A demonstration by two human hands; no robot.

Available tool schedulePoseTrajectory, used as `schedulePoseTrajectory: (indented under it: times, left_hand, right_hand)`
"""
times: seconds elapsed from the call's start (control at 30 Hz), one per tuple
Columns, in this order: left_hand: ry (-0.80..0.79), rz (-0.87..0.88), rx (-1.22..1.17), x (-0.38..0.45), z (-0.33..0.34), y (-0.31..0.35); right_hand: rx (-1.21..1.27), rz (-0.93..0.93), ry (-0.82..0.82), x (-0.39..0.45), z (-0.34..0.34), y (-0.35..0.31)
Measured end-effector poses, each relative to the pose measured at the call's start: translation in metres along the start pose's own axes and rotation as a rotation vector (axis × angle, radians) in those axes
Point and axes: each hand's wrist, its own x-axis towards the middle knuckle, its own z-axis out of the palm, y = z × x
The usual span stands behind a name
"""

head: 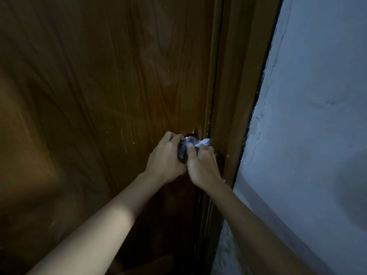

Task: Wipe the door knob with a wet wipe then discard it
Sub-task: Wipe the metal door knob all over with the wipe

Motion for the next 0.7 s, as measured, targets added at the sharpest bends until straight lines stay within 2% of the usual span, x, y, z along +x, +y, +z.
schedulePoseTrajectory:
  times: [0.13, 0.3, 0.43, 0.5, 0.57, 0.7]
  left_hand:
    - [-0.005, 0.019, 0.006, 0.000, -0.001, -0.002]
    - [-0.019, 0.024, -0.001, 0.000, -0.002, -0.001]
    - [-0.017, 0.059, 0.038, 0.000, -0.002, -0.005]
    - [-0.032, 0.077, 0.063, 0.001, -0.005, -0.006]
    - [-0.076, 0.103, 0.093, 0.003, -0.009, -0.007]
    - [-0.252, 0.195, 0.177, 0.007, -0.025, -0.014]
  right_hand:
    - [0.005, -0.164, -0.007, -0.004, 0.001, 0.000]
    - [0.094, -0.025, -0.006, -0.001, -0.003, 0.003]
    - [0.025, -0.206, -0.020, -0.007, -0.004, 0.008]
    - [0.028, -0.199, -0.037, -0.007, -0.006, 0.012]
    - [-0.007, -0.191, -0.036, -0.008, -0.006, 0.012]
    - [-0.228, -0.290, 0.040, -0.011, -0.006, 0.011]
